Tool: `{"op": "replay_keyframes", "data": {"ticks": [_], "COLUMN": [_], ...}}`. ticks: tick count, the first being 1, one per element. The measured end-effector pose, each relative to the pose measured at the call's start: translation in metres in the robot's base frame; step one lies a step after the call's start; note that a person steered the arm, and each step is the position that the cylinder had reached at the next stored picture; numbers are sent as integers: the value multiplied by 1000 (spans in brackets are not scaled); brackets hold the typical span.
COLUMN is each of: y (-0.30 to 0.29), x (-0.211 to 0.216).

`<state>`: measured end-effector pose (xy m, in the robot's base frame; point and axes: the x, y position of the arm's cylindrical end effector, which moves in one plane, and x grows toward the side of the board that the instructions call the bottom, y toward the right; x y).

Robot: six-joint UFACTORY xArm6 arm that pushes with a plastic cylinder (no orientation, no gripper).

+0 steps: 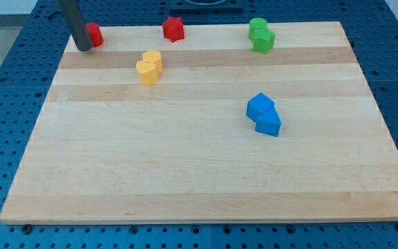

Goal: Point your arm towards the red star

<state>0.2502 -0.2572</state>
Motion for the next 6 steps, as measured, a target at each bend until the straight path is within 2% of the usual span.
{"op": "replay_keyframes", "data": {"ticks": [1, 2, 3, 6], "y": [0, 30, 84, 102], "x": [-1, 27, 29, -27]}}
